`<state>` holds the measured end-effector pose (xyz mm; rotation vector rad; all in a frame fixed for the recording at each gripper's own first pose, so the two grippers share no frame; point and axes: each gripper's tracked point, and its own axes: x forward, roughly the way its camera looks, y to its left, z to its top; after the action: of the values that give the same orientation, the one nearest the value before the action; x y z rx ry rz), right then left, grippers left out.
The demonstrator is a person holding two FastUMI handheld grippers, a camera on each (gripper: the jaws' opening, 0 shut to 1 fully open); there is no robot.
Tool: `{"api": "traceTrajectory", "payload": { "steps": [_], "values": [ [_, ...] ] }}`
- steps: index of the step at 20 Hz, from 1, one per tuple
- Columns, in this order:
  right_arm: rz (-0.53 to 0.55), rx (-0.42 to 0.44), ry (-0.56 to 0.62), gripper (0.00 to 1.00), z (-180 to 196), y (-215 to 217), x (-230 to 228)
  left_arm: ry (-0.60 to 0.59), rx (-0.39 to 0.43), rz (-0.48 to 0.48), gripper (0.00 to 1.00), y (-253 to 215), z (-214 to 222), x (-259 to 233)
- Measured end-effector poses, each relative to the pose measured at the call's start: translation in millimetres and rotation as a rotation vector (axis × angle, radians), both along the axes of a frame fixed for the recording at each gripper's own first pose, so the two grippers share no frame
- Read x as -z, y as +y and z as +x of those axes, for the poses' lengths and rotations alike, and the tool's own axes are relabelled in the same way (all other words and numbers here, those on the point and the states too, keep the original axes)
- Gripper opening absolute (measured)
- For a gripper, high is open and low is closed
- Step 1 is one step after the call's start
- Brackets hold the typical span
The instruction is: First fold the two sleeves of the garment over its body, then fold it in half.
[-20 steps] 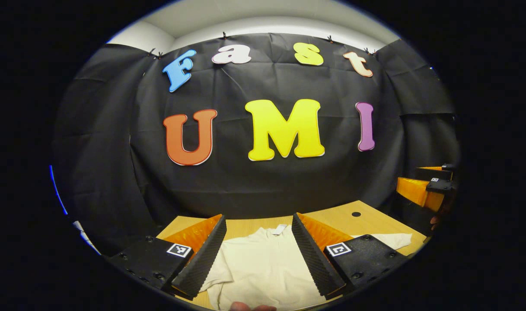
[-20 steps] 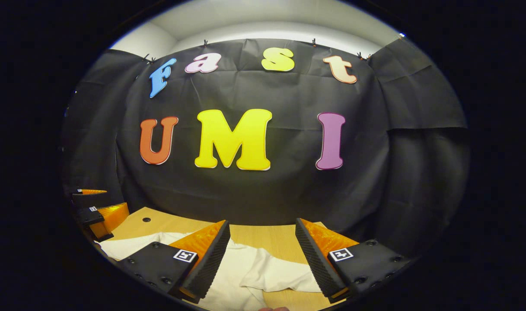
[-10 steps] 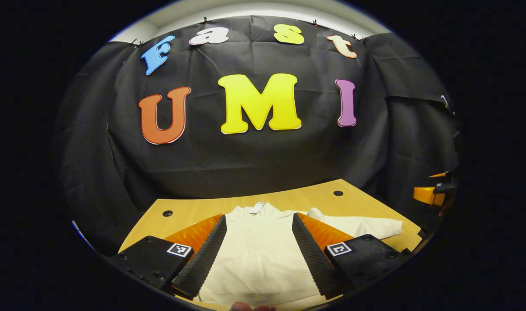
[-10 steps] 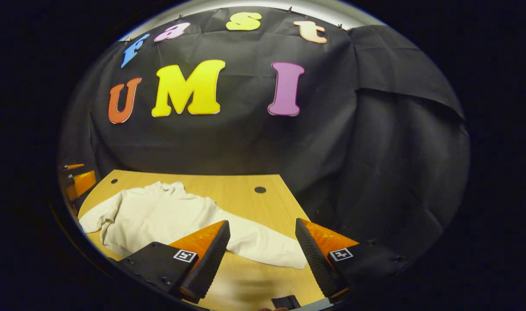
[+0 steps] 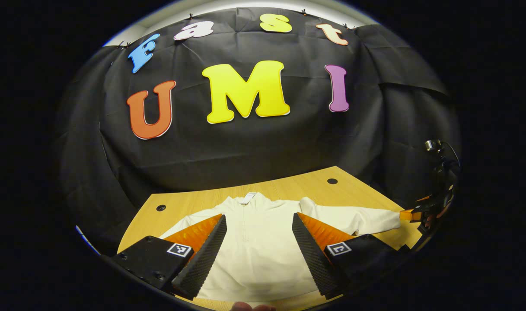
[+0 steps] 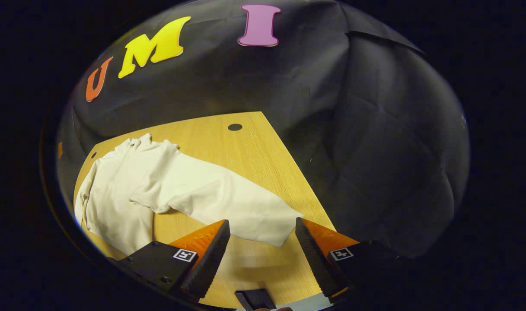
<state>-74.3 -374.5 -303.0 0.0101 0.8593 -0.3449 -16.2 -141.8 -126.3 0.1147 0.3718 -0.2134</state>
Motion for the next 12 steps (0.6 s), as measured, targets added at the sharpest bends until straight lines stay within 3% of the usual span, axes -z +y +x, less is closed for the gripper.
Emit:
{"api": "traceTrajectory", "payload": {
  "steps": [6, 12],
  "values": [
    [0.032, 0.011, 0.092, 0.95, 13, -23, 45, 0.037, -0.079, 0.009, 0.97, -1, -10, 9],
    [0.062, 0.067, 0.134, 0.95, 13, -34, 69, 0.021, -0.067, 0.041, 0.99, 3, -10, 5]
  ]
}}
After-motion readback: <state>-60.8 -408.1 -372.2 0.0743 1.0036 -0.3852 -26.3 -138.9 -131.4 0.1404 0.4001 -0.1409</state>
